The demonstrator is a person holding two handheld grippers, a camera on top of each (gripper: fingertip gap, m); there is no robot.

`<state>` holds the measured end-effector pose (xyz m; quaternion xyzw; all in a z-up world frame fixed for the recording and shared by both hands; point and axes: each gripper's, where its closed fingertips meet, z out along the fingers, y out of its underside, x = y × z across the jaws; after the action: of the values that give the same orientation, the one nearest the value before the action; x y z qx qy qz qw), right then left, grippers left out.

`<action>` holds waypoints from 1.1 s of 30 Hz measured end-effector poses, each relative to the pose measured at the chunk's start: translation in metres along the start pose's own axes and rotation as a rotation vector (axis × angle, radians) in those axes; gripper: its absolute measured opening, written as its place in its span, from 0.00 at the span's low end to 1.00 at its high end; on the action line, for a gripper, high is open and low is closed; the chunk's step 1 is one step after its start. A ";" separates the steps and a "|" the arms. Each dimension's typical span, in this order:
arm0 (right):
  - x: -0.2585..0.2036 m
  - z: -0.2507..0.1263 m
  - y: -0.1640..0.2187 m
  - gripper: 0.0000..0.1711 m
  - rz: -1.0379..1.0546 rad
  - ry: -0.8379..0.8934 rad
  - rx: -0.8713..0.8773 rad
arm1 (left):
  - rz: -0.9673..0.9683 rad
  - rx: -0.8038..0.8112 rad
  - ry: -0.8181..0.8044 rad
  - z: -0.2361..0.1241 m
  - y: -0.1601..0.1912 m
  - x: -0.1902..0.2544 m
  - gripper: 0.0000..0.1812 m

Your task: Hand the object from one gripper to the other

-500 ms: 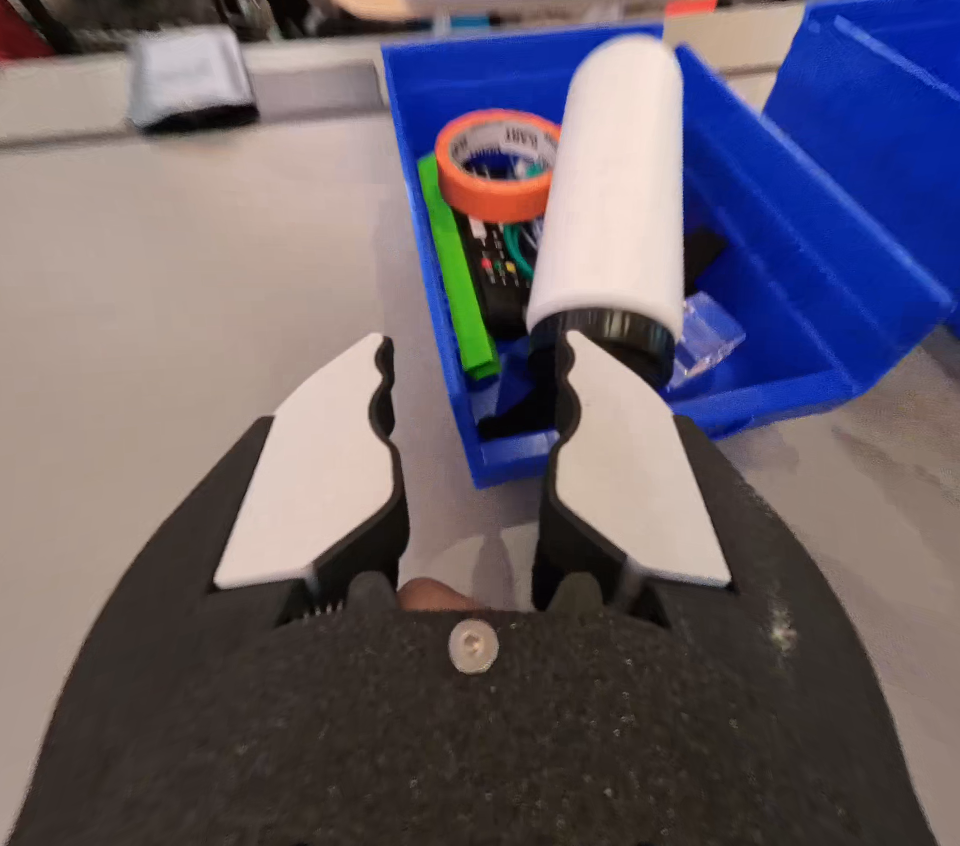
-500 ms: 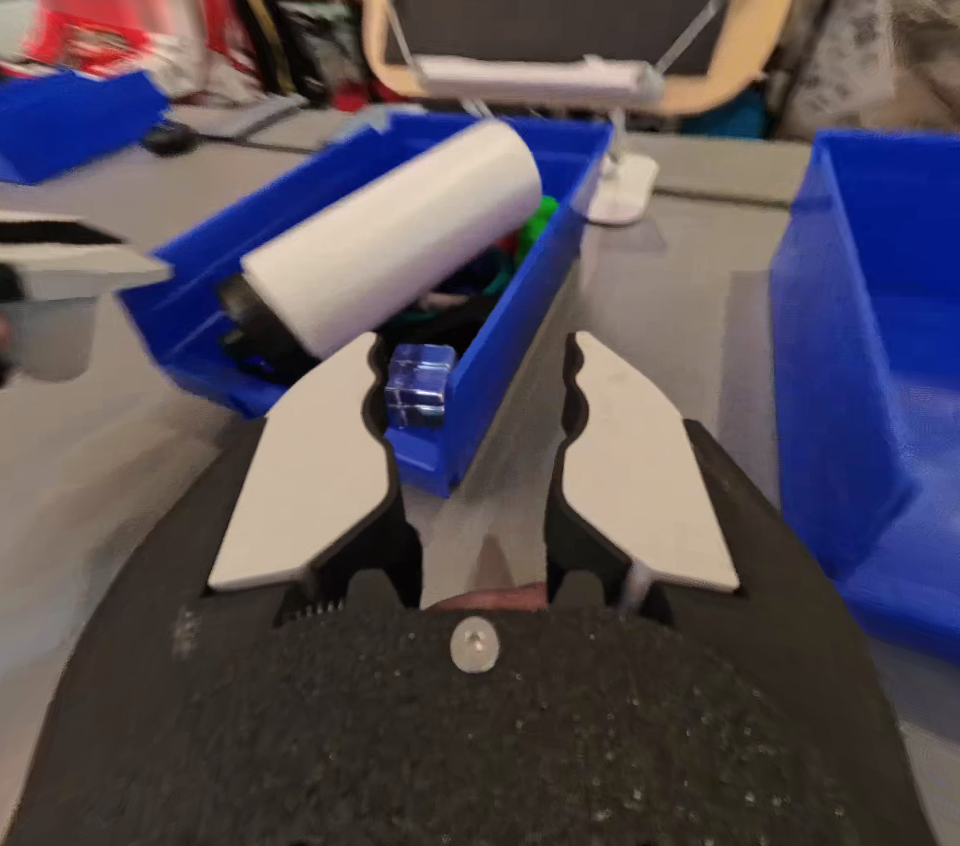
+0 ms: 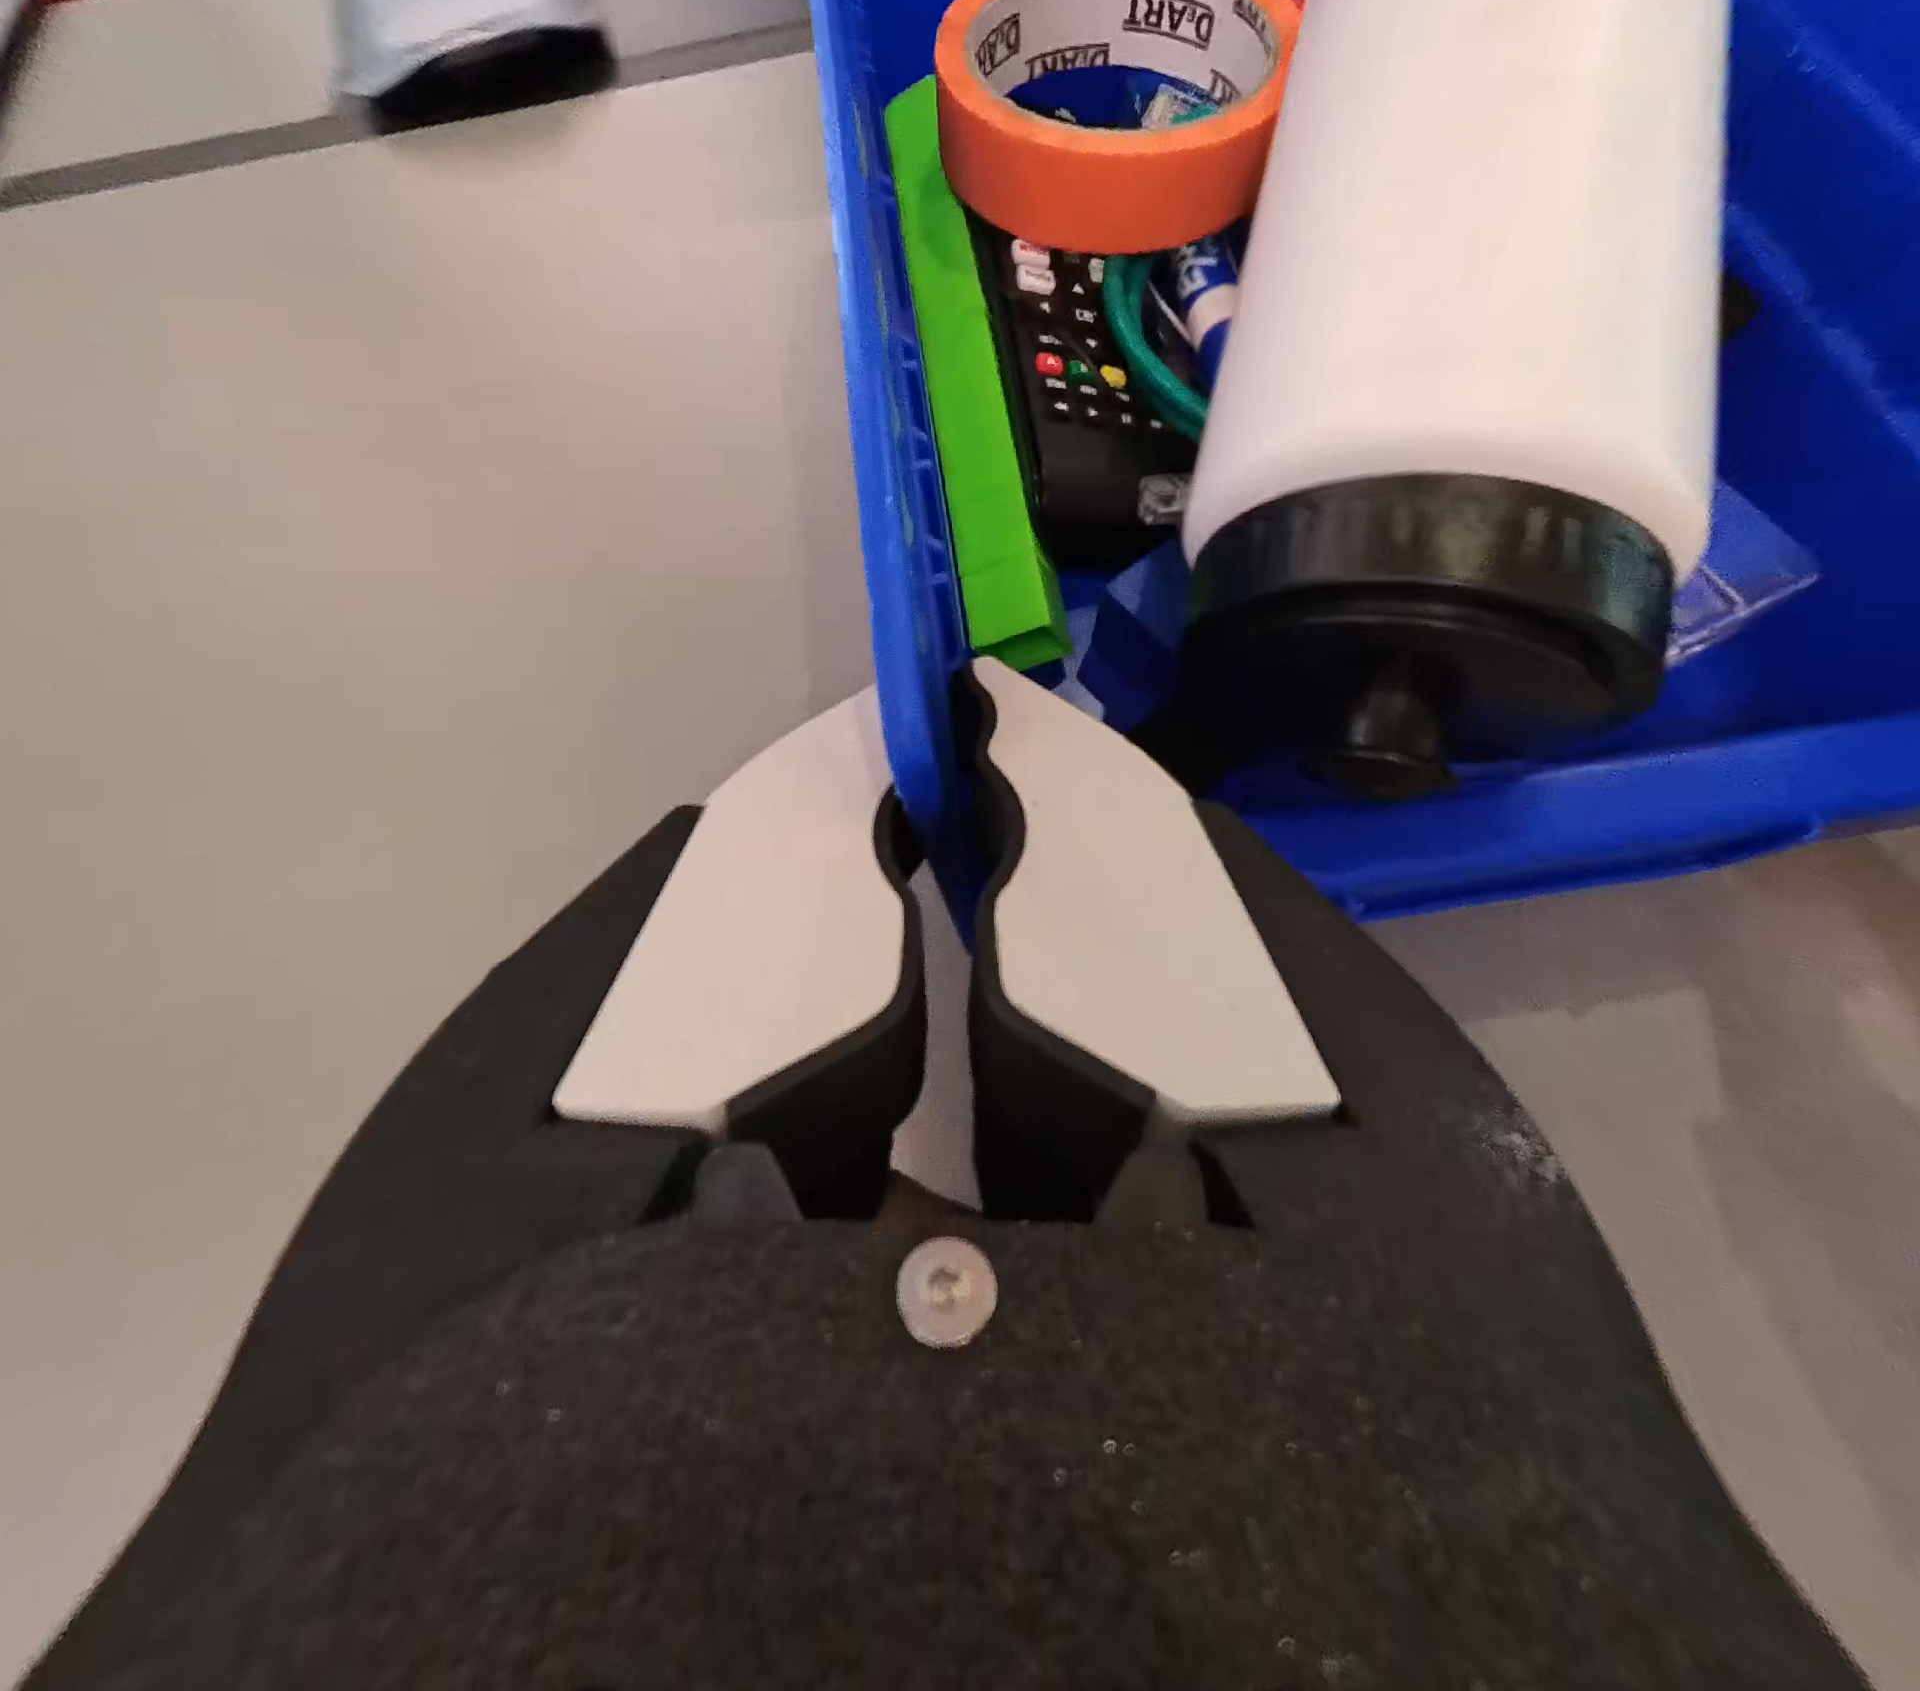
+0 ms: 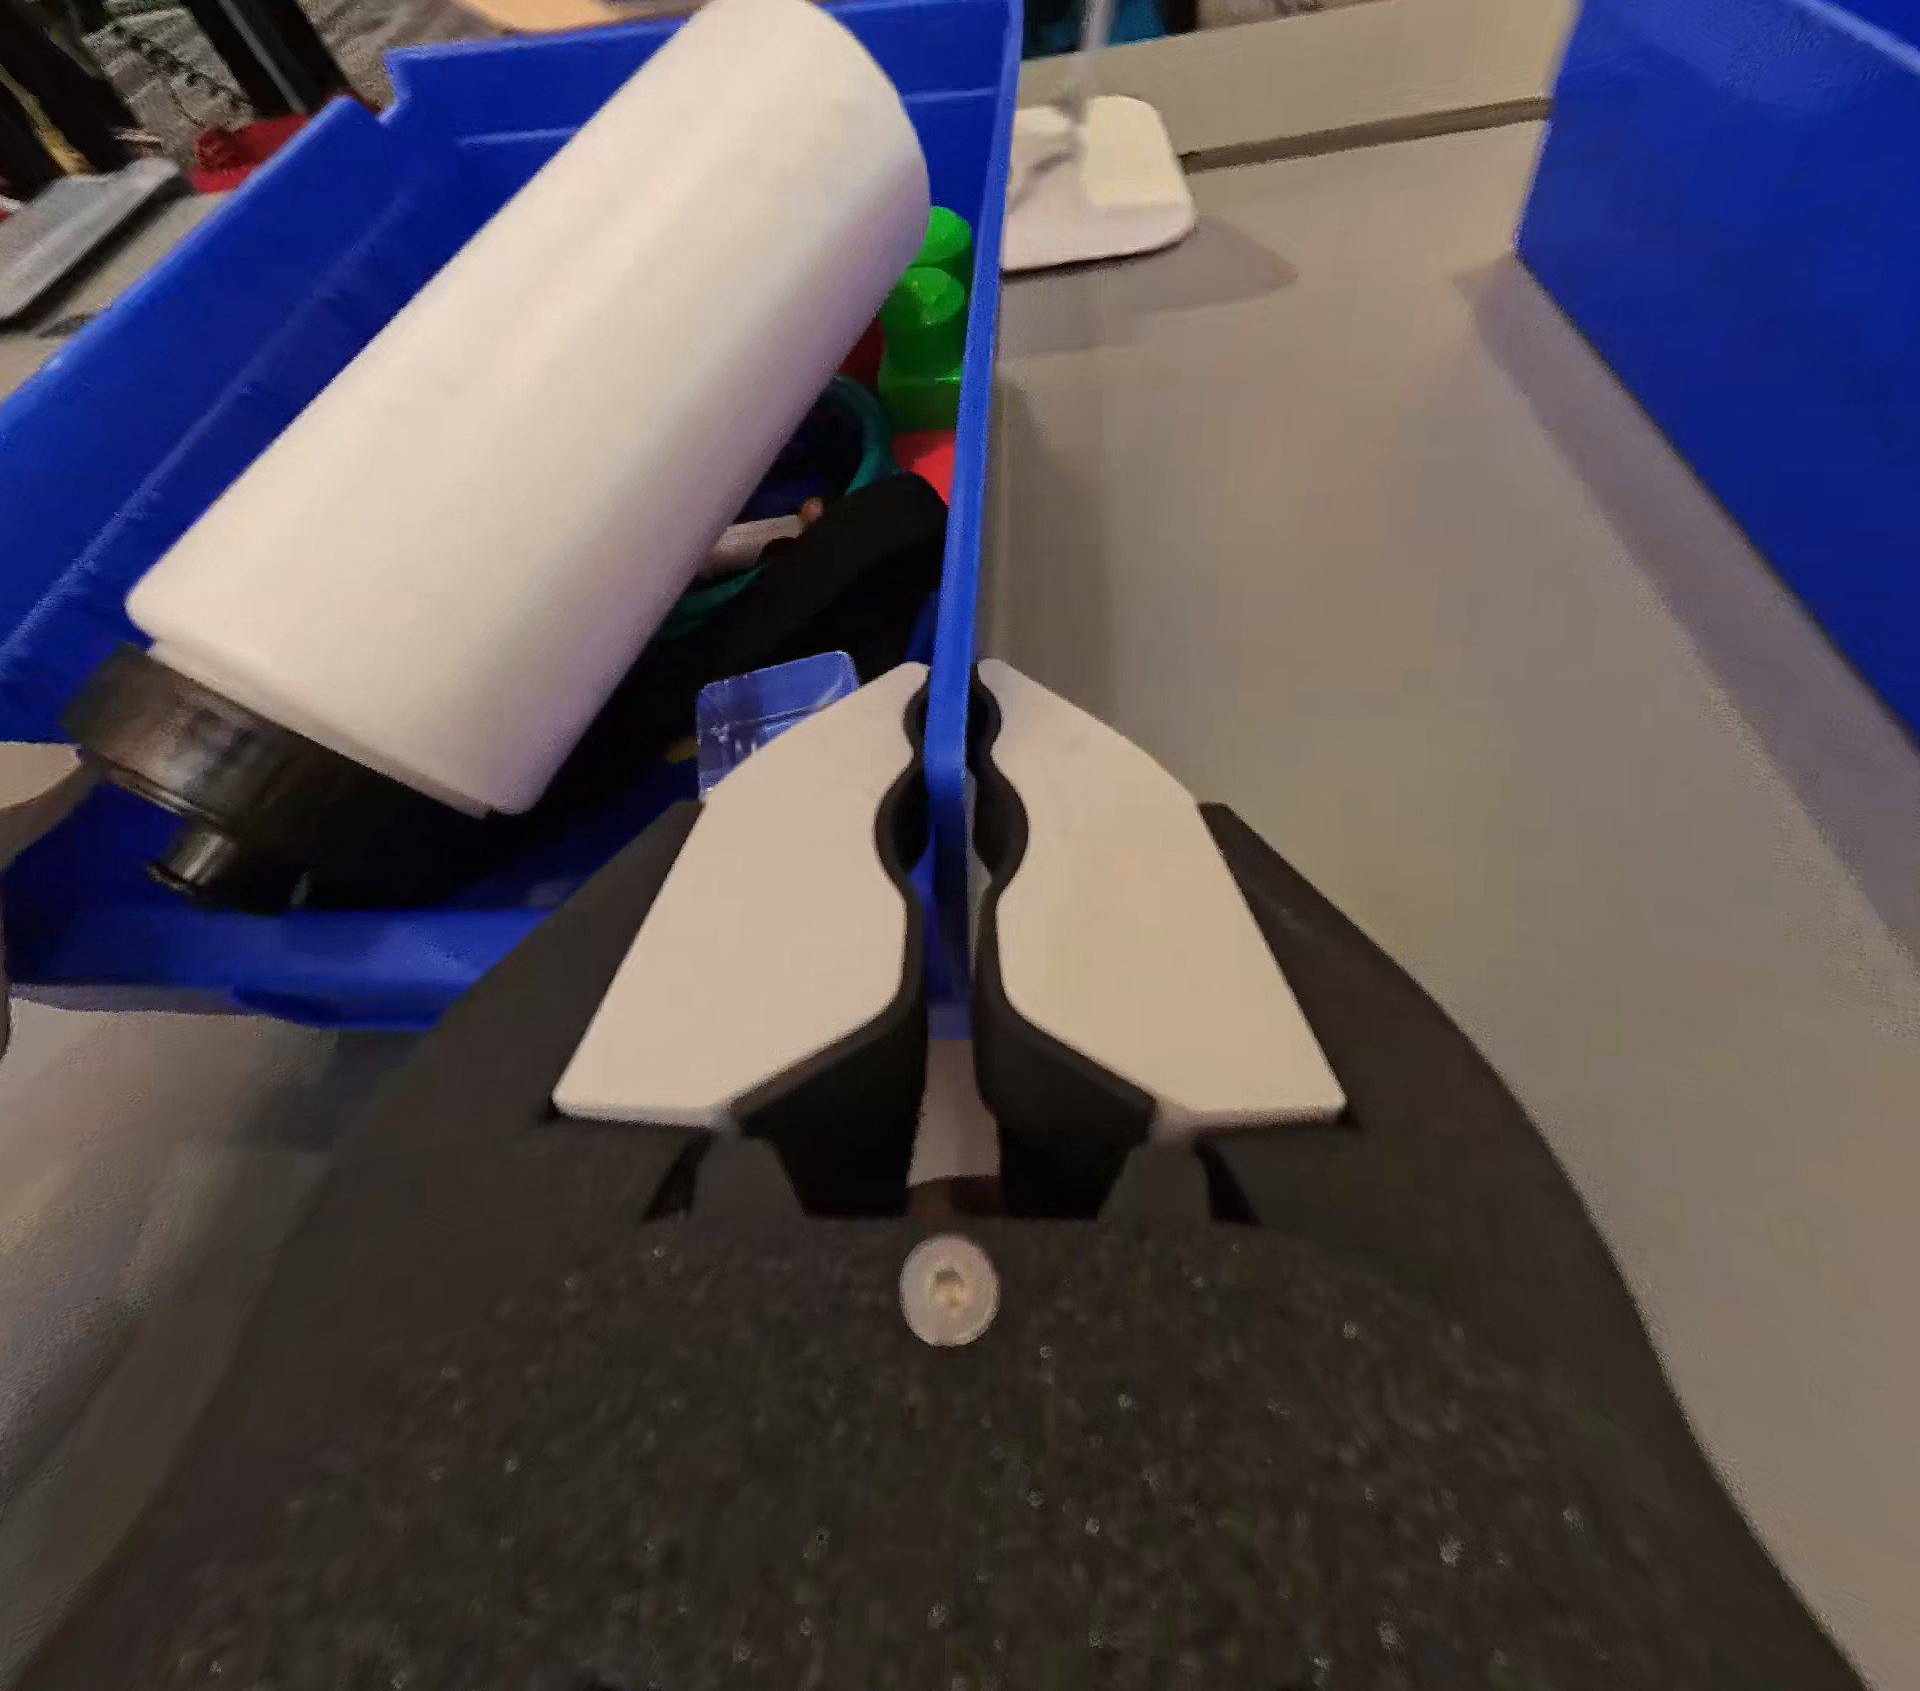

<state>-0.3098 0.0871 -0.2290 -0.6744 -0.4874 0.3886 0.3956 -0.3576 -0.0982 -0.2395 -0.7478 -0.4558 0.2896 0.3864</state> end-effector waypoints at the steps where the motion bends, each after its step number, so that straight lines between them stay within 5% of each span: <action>1: -0.019 0.001 0.001 0.02 -0.021 -0.018 0.006 | -0.003 0.000 -0.022 -0.004 0.003 -0.018 0.01; 10: -0.172 0.032 0.019 0.02 -0.139 -0.161 -0.041 | -0.116 -0.010 -0.125 -0.022 0.028 -0.173 0.00; 18: -0.192 0.027 0.025 0.07 -0.147 -0.343 -0.039 | -0.216 0.020 -0.116 -0.019 0.040 -0.190 0.02; 21: -0.189 0.000 0.025 0.14 -0.168 -0.522 -0.085 | -0.216 0.094 -0.194 -0.033 0.029 -0.198 0.13; 27: -0.114 -0.049 -0.007 0.22 -0.312 -0.724 -0.039 | -0.344 0.375 -0.149 -0.077 -0.011 -0.191 0.17; 33: 0.077 -0.046 -0.058 0.22 -0.344 -0.395 0.057 | -0.260 0.334 -0.055 -0.079 -0.003 -0.121 0.17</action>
<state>-0.2707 0.1661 -0.1692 -0.4813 -0.6517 0.4531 0.3719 -0.3472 -0.2322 -0.1851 -0.6000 -0.5045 0.3290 0.5265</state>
